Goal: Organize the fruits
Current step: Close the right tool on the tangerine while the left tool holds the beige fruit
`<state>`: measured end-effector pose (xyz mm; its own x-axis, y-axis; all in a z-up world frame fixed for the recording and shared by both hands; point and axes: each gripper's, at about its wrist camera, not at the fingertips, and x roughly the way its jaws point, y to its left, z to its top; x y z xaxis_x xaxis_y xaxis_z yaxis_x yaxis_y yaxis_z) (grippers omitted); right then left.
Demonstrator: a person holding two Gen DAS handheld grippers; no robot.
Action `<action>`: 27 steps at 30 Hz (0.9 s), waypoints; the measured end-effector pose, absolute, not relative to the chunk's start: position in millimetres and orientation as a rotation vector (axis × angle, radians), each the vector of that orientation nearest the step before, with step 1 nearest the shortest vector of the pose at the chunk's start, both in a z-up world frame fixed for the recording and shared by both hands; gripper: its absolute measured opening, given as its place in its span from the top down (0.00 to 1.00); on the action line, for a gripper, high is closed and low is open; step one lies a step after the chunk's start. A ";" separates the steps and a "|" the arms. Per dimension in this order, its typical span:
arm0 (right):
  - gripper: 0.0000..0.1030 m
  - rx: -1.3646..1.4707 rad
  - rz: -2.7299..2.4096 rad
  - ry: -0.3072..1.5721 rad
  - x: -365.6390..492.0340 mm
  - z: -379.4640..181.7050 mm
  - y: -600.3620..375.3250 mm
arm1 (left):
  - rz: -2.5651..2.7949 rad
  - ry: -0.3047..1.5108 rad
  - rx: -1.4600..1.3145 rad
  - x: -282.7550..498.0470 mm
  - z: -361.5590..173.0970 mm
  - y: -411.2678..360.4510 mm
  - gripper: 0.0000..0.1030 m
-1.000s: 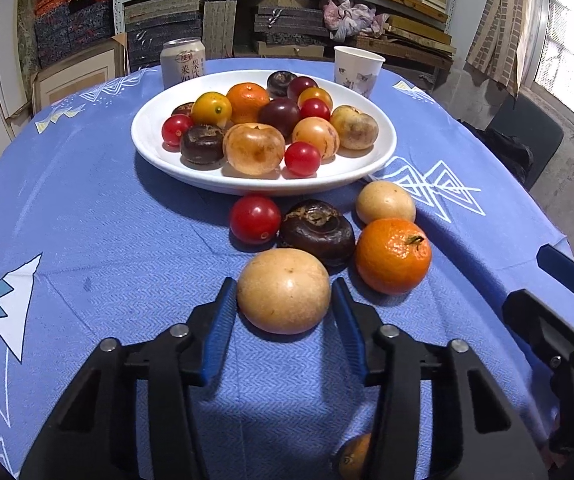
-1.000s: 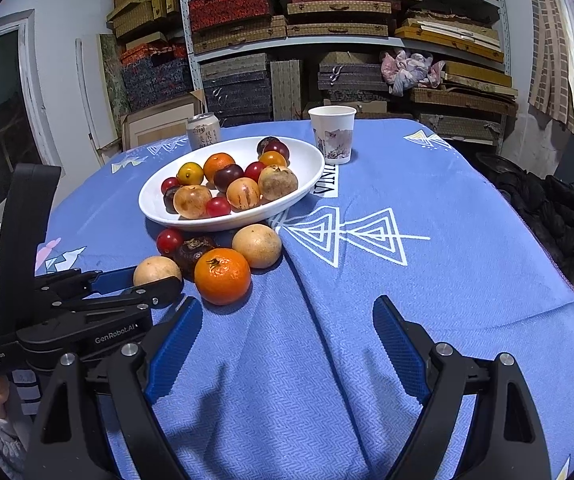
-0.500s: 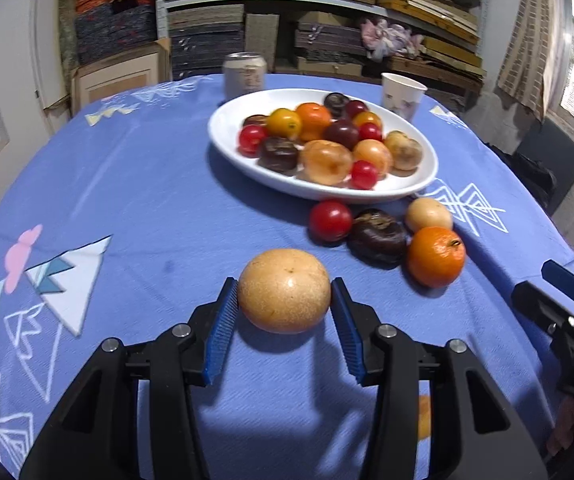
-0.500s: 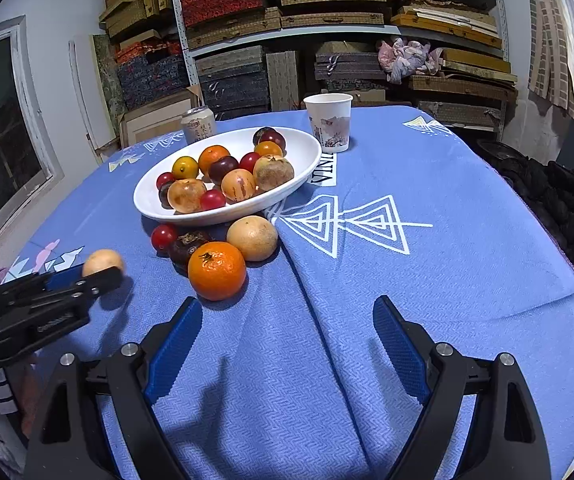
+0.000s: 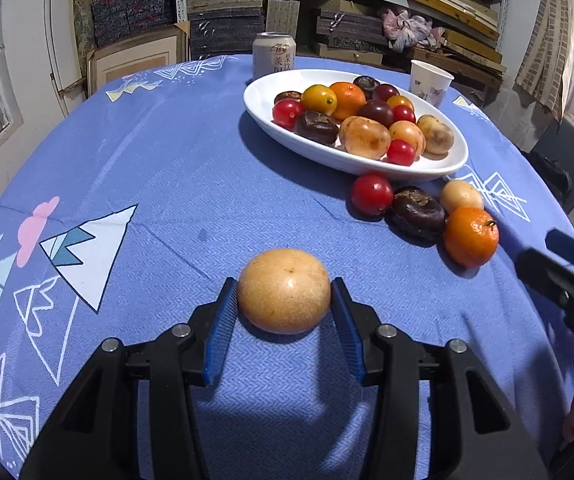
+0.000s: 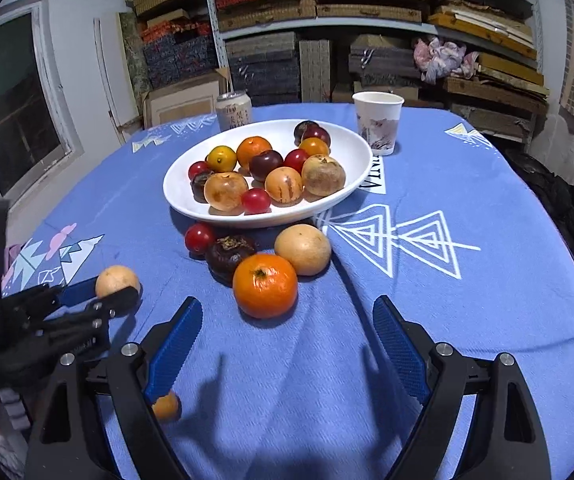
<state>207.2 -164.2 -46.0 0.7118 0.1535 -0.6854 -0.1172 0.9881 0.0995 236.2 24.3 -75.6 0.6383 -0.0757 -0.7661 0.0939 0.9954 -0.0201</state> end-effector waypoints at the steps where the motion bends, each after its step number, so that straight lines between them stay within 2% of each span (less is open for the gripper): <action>1: 0.14 0.038 0.147 0.773 211.9 -47.9 -160.6 | -0.095 0.870 0.029 235.5 -75.5 22.8 0.55; 6: 0.25 0.025 0.144 0.806 225.7 -67.4 -149.0 | -0.088 0.869 0.041 235.7 -76.8 19.7 0.54; 8: 0.35 0.016 0.154 0.819 226.3 -71.2 -147.5 | -0.086 0.878 0.042 237.3 -78.0 19.3 0.54; 16: 0.36 -0.008 0.163 0.796 227.6 -67.7 -142.9 | -0.085 0.886 0.040 238.2 -79.4 18.1 0.54; 20: 0.48 -0.005 0.163 0.805 231.3 -68.7 -142.7 | -0.083 0.888 0.042 238.5 -79.8 18.1 0.54; 27: 0.55 0.024 0.183 0.848 239.1 -74.2 -142.6 | -0.083 0.898 0.041 239.4 -81.5 18.6 0.54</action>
